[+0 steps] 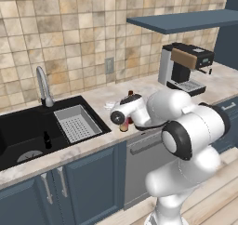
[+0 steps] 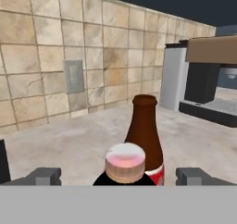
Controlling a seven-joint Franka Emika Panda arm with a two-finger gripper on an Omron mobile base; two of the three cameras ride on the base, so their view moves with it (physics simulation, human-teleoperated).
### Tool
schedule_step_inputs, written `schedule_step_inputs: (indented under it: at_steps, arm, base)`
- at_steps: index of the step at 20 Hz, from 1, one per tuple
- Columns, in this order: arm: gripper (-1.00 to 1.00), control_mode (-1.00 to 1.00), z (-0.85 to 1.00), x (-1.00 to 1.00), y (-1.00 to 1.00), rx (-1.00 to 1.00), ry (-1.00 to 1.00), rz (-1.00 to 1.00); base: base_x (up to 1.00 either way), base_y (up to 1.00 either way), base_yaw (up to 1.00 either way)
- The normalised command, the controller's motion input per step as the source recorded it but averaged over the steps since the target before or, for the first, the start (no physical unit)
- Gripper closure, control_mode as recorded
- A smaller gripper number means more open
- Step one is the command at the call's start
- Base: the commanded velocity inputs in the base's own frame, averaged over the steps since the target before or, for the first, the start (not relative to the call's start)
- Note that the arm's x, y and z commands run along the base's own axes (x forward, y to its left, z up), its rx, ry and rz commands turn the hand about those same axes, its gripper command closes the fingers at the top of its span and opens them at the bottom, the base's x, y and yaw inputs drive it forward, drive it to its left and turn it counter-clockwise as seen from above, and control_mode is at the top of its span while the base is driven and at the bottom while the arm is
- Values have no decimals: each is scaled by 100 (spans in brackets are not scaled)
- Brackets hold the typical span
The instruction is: Place the large bottle from the dining counter next to the other large bottle outside the sink, and place the small bottle from the dining counter next to the other small bottle inside the sink.
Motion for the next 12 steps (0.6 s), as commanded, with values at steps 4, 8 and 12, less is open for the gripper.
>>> schedule_step_inputs:
  at_steps: [4,8,12]
  arm:
    - [-100,-100,44,-35,0,0,-11,0]
    - [-100,-100,48,-26,0,2,-1,-1]
    - [-100,-100,48,-44,-2,6,0,0]
  base:
    - [0,0,0]
    - [0,0,0]
    - [0,0,0]
